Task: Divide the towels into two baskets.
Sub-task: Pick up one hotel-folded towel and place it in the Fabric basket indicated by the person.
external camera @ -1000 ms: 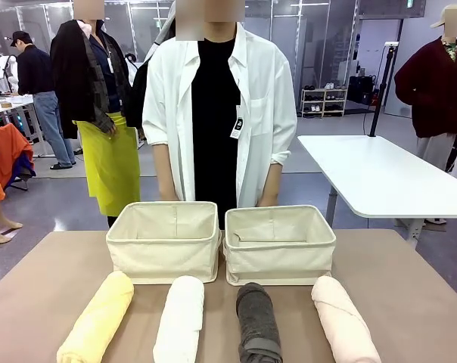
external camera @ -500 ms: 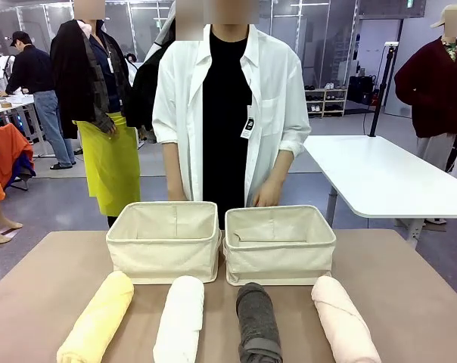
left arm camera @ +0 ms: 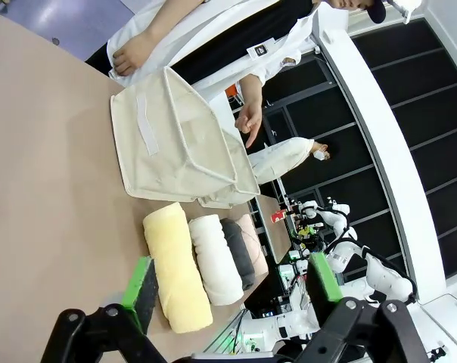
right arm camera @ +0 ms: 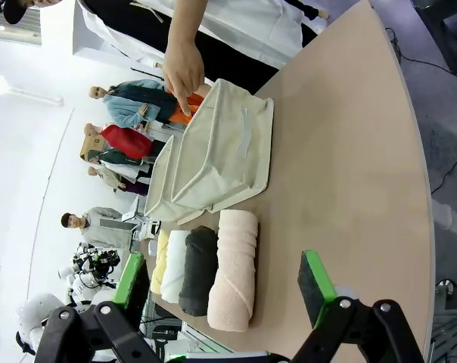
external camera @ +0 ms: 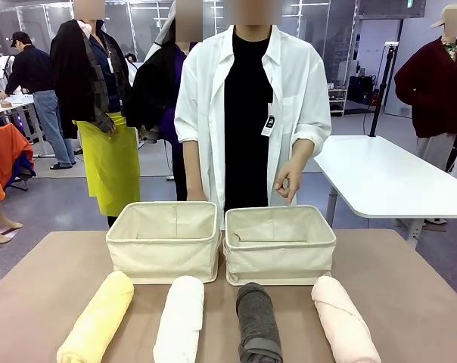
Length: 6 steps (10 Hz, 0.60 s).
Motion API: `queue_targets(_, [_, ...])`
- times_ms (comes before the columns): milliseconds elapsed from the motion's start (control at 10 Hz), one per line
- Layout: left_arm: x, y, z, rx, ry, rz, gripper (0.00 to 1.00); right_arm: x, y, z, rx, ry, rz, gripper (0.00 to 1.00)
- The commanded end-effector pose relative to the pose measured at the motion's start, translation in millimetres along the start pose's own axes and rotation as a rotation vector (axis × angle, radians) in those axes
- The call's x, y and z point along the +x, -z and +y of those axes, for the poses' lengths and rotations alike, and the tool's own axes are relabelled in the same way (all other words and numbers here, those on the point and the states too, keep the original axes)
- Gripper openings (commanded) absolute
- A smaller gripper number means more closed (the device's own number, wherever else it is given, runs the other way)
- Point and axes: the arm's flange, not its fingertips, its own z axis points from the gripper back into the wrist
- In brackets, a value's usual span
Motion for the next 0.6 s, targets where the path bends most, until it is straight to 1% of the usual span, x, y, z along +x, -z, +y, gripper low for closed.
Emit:
queue_targets(0, [-1.4, -3.5, -0.9, -0.008, 0.001, -0.007, 1.0, -1.3, -1.4, 1.6, 0.007, -0.002, -0.004, 1.0])
queue_targets(500, [-1.4, -3.5, -0.9, -0.008, 0.001, -0.007, 1.0, 0.0, 0.0, 0.0, 0.0, 0.0, 0.0, 1.0])
